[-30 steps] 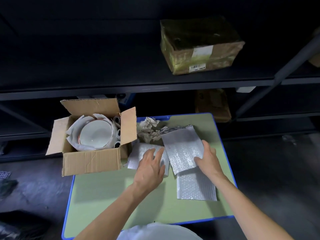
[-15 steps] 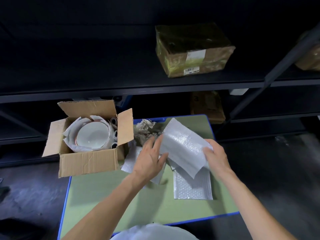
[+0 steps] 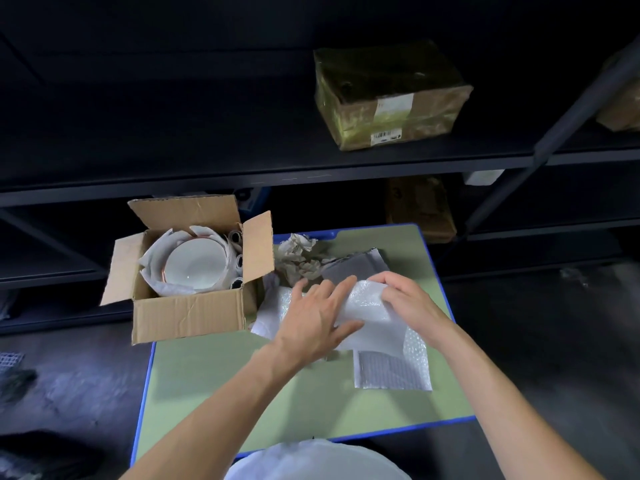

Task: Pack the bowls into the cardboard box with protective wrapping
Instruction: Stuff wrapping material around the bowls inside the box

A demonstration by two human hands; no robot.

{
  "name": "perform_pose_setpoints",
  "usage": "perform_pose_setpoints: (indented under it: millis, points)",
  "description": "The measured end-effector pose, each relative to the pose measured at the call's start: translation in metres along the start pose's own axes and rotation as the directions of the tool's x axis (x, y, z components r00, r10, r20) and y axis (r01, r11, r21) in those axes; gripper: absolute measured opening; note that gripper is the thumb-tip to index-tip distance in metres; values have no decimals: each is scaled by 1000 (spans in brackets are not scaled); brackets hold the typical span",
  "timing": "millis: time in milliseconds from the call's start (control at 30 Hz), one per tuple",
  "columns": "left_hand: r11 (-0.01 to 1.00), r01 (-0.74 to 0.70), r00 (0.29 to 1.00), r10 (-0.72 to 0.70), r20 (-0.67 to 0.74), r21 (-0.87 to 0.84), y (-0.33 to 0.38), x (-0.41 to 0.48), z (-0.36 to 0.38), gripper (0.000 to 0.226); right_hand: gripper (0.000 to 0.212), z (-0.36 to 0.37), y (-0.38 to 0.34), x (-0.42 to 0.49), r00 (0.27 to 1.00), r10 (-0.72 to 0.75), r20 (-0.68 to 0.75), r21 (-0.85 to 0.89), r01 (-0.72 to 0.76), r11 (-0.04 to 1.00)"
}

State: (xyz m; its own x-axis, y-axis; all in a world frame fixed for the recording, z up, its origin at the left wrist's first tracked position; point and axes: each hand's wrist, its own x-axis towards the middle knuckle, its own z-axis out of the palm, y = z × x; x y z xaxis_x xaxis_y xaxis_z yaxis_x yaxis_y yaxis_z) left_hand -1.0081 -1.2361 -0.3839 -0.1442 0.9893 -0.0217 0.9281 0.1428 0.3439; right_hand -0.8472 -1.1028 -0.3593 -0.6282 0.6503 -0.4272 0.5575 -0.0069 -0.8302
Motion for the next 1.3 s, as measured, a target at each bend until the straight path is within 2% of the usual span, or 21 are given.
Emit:
perform_pose_setpoints:
  millis: [67,167,233,333,400,467,533,600,700,800,867,967,1067,1133,1200,1233,1300]
  points:
    - [996,-3,1000,4,12,-88,-2,-2,-6,57,38,1,-3,1,999,-45,7,-68,45,997]
    - [994,20,1000,-17,25,-104,-9,-9,-19,38,36,-1,-5,-3,983,-180,31,-293,181,939]
    - [995,30,999,-26,40,-91,-12,-13,-26,32,29,1,-13,-6,950,-295,100,-443,308,842]
    - [993,39,997,-32,71,-107,-14,-16,-36,35,38,12,-28,-8,910,-340,238,-618,412,670]
    - [992,36,997,-26,79,-117,-15,-18,-41,38,21,19,-34,-9,894,-363,264,-663,441,605]
    - [988,5,999,2,46,-153,-18,-22,-47,35,22,19,-39,-10,909,-327,257,-624,414,663]
    - [981,-67,998,66,-14,-182,-22,-28,-53,28,25,15,-44,-11,927,-225,301,-581,365,727]
    - [978,-101,995,98,-26,-184,-25,-34,-57,25,25,11,-49,-9,915,-136,381,-597,355,719]
    - [991,-55,996,63,61,-120,-29,-38,-61,33,17,8,-59,-7,901,-39,433,-596,319,737]
    - [999,-17,989,21,148,-27,-29,-38,-66,44,30,14,-68,-6,904,15,426,-643,291,708]
    - [995,-6,990,21,143,-100,-30,-39,-68,40,36,23,-74,-6,909,38,416,-694,289,659]
    - [970,55,984,-12,180,-236,-31,-43,-74,29,30,36,-82,-8,905,26,424,-690,305,656]
    - [959,89,968,-20,250,-268,-39,-55,-82,47,13,45,-84,-9,874,2,485,-620,343,705]
    - [955,48,970,25,244,-291,-46,-62,-87,52,29,47,-84,-8,852,1,523,-604,370,706]
    - [956,41,971,30,238,-290,-51,-65,-89,36,37,51,-86,-7,848,-23,529,-589,387,710]
    - [961,38,972,29,234,-274,-53,-66,-90,28,31,55,-87,-7,847,-61,528,-565,404,719]
    - [960,40,973,25,229,-276,-59,-69,-90,25,19,60,-89,-6,846,-141,514,-528,442,725]
